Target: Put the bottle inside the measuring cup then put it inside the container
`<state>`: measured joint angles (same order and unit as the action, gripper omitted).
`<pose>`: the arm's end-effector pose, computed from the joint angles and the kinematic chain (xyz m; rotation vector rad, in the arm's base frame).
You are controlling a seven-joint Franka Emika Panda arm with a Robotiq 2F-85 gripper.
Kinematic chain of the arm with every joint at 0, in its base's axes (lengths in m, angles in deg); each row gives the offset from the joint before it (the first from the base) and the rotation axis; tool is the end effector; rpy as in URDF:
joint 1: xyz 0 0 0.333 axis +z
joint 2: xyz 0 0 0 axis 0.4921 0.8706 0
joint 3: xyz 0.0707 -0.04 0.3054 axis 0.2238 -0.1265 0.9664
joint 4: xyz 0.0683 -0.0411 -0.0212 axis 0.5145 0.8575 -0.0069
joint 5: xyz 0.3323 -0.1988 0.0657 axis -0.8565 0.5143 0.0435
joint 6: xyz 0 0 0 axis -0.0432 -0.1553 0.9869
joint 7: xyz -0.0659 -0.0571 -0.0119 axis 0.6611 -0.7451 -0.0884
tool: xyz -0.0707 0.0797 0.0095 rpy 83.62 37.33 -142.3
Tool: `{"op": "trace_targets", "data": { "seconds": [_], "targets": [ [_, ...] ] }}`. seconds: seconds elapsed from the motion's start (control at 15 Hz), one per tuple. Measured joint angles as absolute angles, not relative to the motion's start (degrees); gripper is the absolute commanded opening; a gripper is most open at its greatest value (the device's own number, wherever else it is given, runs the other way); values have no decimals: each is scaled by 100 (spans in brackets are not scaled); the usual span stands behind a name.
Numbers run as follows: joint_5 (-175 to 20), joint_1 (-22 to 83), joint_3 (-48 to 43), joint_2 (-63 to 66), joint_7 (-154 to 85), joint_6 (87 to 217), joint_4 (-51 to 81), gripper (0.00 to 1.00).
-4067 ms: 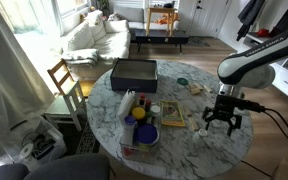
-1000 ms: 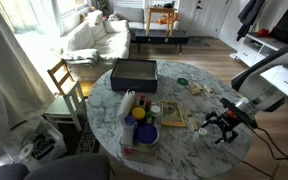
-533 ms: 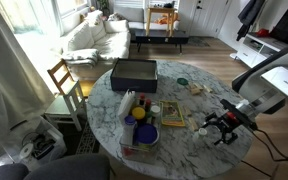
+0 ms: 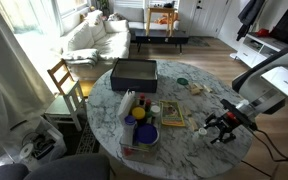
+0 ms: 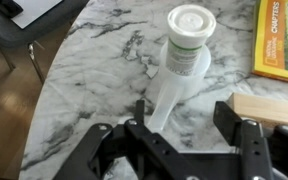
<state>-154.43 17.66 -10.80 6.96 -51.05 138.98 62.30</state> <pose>0.3996 -0.1421 0.1291 -1.3655 1.9028 0.6431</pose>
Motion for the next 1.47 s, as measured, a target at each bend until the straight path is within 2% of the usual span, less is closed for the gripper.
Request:
{"op": "trace_targets", "data": {
  "seconds": [0.13, 0.2, 0.33, 0.4, 0.47, 0.67, 0.87, 0.93, 1.4, 1.47],
  "targets": [
    [-15444, 1766, -1081, 696, -5087, 13898, 6228, 59],
    [-15444, 1766, -1081, 696, -5075, 13898, 6226, 52],
    [-15444, 1766, -1080, 696, -5065, 13898, 6220, 52],
    [-15444, 1766, -1080, 696, -5060, 13898, 6215, 46],
    [-15444, 1766, -1080, 696, -5057, 13897, 6208, 49],
    [-15453, 1766, -1080, 696, -5053, 13888, 6181, 50],
    [-15463, 1767, -1079, 696, -5050, 13870, 6165, 40],
    [-15465, 1767, -1078, 696, -5050, 13862, 6161, 41],
    [-15497, 1770, -1077, 696, -5050, 13703, 6109, 33],
    [-15506, 1770, -1077, 696, -5050, 13679, 6103, 25]
  ]
}}
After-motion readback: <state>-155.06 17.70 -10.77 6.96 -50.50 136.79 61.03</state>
